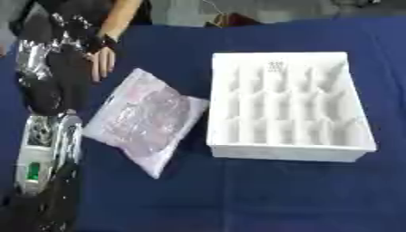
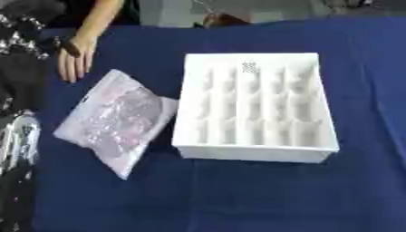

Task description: Pick up objects on the table and place them in the box.

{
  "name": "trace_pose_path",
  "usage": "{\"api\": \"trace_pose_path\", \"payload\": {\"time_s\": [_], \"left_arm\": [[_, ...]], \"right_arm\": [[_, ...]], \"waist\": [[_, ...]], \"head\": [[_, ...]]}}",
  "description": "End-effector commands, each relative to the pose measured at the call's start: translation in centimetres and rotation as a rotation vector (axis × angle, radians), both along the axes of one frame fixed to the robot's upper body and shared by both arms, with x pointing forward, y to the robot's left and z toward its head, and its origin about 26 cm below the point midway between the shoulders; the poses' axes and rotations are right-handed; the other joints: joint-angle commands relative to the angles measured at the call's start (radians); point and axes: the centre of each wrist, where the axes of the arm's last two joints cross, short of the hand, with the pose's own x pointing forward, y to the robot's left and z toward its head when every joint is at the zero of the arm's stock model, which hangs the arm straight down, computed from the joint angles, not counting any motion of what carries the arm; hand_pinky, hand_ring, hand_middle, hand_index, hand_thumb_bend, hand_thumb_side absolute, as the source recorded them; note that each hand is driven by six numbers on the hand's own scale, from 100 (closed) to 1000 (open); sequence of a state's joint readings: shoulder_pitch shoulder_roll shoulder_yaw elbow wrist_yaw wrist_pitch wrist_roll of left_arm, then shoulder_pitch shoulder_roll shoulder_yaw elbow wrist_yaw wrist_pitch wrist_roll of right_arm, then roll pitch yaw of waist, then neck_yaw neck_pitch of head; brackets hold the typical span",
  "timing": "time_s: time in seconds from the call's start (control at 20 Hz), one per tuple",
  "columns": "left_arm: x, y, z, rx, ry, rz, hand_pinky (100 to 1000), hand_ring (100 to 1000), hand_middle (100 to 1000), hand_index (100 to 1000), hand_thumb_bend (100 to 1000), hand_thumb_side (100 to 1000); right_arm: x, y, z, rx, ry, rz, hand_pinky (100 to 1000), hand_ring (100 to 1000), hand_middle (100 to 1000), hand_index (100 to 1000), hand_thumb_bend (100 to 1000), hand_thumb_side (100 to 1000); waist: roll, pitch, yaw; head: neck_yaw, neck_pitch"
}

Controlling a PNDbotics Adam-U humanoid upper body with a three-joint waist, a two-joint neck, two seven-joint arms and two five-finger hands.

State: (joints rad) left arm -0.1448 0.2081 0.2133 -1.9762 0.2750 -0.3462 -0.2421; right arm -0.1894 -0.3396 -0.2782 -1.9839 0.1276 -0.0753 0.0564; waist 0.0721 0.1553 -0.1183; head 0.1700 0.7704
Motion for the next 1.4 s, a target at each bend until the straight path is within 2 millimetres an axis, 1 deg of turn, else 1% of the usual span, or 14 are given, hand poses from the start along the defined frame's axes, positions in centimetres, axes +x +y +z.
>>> {"api": "trace_pose_path", "payload": {"time_s": [0.05,0.2,0.3,0.4,0.7,1.4], "left_arm": [[0.1,1.0,-0.4,0.025,0.043,0.049,421,877,796,850,171,1000],[0.8,1.8,-2.3,0.059,0.167,0.106,403,883,803,858,151,1000],[1.2,1.8,-3.1,0.099,0.21,0.118,396,885,806,864,138,1000],[1.3,1.8,-3.5,0.135,0.225,0.119,395,885,809,866,129,1000],[1.5,1.7,-3.9,0.172,0.232,0.121,395,879,796,867,122,1000],[1.4,1.8,-3.8,0.209,0.223,0.134,398,875,788,865,111,1000]], "right_arm": [[-0.2,-0.1,0.8,-0.021,-0.024,0.003,508,647,759,955,100,779],[-0.2,-0.1,0.7,-0.021,-0.023,0.004,507,647,760,955,100,778],[-0.2,0.0,0.7,-0.021,-0.022,0.005,508,647,760,955,100,778],[-0.2,0.0,0.7,-0.021,-0.021,0.006,507,647,760,955,100,778],[-0.2,0.0,0.7,-0.021,-0.021,0.009,507,647,760,956,100,777],[-0.2,0.0,0.7,-0.021,-0.021,0.008,507,646,760,956,100,776]], "waist": [[-0.005,-0.01,0.0],[-0.005,-0.01,0.0],[-0.005,-0.01,-0.001],[-0.005,-0.009,-0.001],[-0.005,-0.008,-0.001],[-0.004,-0.008,-0.002]], "head": [[-0.002,0.0],[-0.003,0.0],[-0.003,0.0],[-0.001,0.0],[-0.001,0.0],[0.004,0.0]]}}
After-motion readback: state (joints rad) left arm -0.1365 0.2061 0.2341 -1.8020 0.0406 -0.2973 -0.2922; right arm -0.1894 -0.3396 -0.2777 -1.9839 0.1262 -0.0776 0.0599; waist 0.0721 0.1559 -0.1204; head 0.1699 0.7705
